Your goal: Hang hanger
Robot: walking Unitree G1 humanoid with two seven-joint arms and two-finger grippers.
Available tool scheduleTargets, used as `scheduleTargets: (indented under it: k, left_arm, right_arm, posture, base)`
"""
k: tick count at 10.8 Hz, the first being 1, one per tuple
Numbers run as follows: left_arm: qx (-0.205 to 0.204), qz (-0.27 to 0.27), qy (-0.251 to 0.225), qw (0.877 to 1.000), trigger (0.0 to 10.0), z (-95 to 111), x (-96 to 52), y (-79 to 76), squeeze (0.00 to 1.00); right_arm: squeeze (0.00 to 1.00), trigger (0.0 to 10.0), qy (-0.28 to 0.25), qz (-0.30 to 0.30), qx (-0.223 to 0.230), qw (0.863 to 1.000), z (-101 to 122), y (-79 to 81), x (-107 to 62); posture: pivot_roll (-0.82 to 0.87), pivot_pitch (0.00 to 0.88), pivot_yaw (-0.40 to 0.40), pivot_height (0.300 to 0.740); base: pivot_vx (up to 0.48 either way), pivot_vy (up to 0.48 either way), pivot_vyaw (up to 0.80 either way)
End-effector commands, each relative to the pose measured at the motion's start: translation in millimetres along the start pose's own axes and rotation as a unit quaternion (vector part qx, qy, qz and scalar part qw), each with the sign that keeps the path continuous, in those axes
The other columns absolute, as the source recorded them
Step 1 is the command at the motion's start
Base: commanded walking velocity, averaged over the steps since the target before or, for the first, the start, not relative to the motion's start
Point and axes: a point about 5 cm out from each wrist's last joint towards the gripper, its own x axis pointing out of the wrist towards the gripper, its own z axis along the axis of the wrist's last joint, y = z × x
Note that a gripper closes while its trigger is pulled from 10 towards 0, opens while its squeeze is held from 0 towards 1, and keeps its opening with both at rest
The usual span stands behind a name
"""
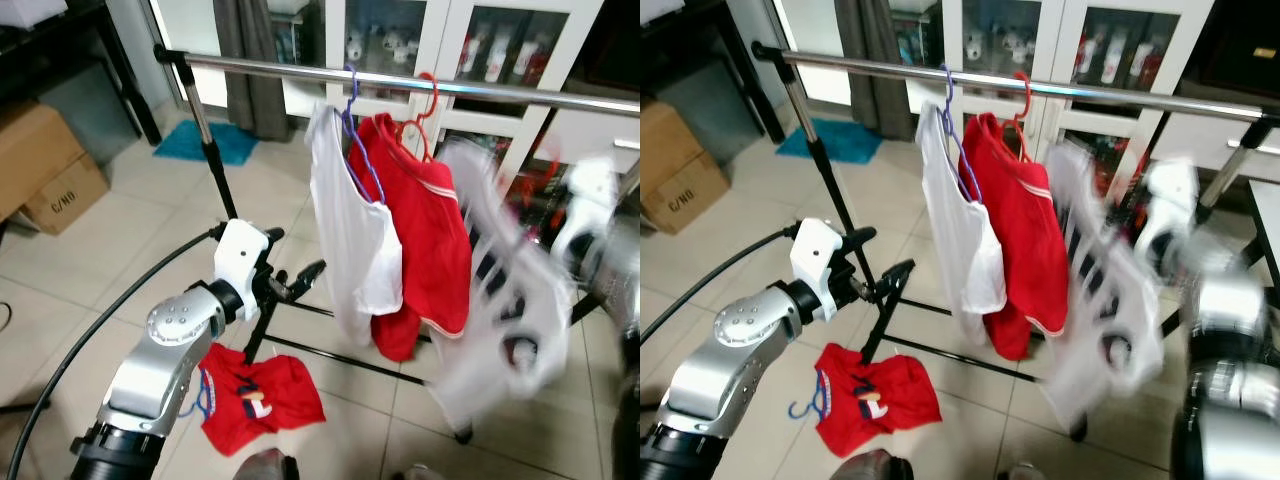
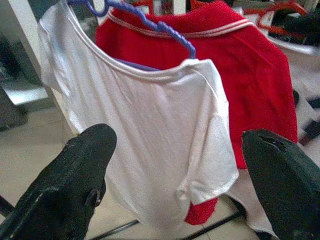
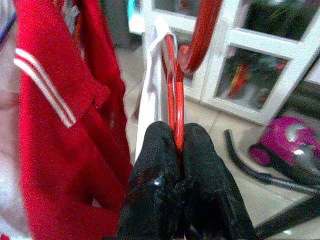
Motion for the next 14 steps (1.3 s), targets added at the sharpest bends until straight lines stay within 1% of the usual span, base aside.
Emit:
scheduleTargets:
  k: [1,2,3,4,5,6,7,8,9,11,12,13,14]
  left_arm:
    - [0.010,0.003,0.012,1.000,10.0,-5,-0.2,-0.7,0.00]
    - [0.013,0.002,0.016,1.000,10.0,-9,-0.5,-2.0,0.00]
    - [0.009,0.005,0.015,1.000,10.0,-10,-1.1,-2.6,0.00]
    - [0.008,0.006,0.015,1.000,10.0,-10,-1.4,-2.8,0.00]
    - [-0.002,0.010,0.011,1.000,10.0,-12,-2.9,-5.4,0.00]
    - [-0.004,0.014,0.008,1.000,10.0,-12,-2.5,-6.5,0.00]
    - [-0.004,0.014,0.007,1.000,10.0,-12,-2.5,-6.7,0.00]
    - [-0.005,0.018,0.003,1.000,10.0,-11,-3.6,-8.7,0.00]
    - [-0.007,0.024,-0.001,1.000,10.0,-10,-6.0,-10.2,0.00]
    - [-0.008,0.023,0.000,1.000,10.0,-12,-9.3,-12.7,0.00]
    - [-0.007,0.016,0.000,1.000,10.0,-12,-7.6,-13.7,0.00]
    - [-0.008,0.011,0.002,1.000,10.0,-12,-6.1,-14.8,0.00]
    - [-0.008,0.010,0.003,1.000,10.0,-12,-6.0,-15.1,0.00]
  right_arm:
    - [0.00,0.0,-0.041,-0.021,0.008,0.999,14,4.3,-9.2]
    - [0.00,0.0,-0.046,-0.039,0.012,0.998,-4,20.1,-24.6]
    - [0.00,0.0,-0.051,-0.047,0.038,0.997,-21,37.4,-36.7]
    - [0.00,0.0,-0.049,-0.050,0.036,0.997,-25,41.6,-39.9]
    - [0.00,0.0,-0.028,-0.061,0.030,0.997,-43,57.4,-51.1]
    - [0.00,0.0,-0.008,-0.061,0.012,0.998,-51,71.0,-58.6]
    - [0.00,0.0,0.000,-0.059,0.002,0.998,-53,74.6,-59.4]
    - [0.00,0.0,0.014,-0.037,-0.017,0.999,-60,85.4,-57.7]
    - [0.00,0.0,0.019,-0.023,-0.027,0.999,-63,90.9,-57.7]
    - [0.00,0.0,0.038,-0.002,-0.042,0.998,-65,95.7,-57.0]
    - [0.00,0.0,0.064,-0.010,-0.053,0.997,-71,92.2,-57.3]
    - [0.00,0.0,0.084,-0.025,-0.065,0.994,-78,85.3,-59.5]
    - [0.00,0.0,0.083,-0.025,-0.064,0.994,-78,84.5,-60.7]
  posture:
    - [-0.08,0.020,0.067,0.740]
    - [-0.08,0.022,0.059,0.740]
    - [-0.08,0.026,0.051,0.740]
    - [-0.08,0.026,0.051,0.740]
    - [-0.10,0.039,0.042,0.740]
    - [-0.11,0.045,0.032,0.740]
    - [-0.11,0.047,0.029,0.740]
    - [-0.10,0.051,-0.001,0.740]
    - [-0.09,0.049,-0.028,0.740]
    - [-0.09,0.046,-0.041,0.740]
    - [-0.09,0.044,-0.037,0.740]
    - [-0.10,0.043,-0.030,0.740]
    - [-0.10,0.043,-0.030,0.740]
  base:
    - [-0.266,0.000,0.00]
    - [-0.262,0.000,0.00]
    - [-0.244,0.000,0.00]
    - [-0.244,0.000,0.00]
    - [0.000,0.000,0.00]
    - [0.000,0.000,0.00]
    - [0.000,0.000,0.00]
    - [0.000,0.000,0.00]
    - [0.000,0.000,0.00]
    - [0.000,0.000,0.00]
    - [0.000,0.000,0.00]
    - [0.000,0.000,0.00]
    - [0.000,0.000,0.00]
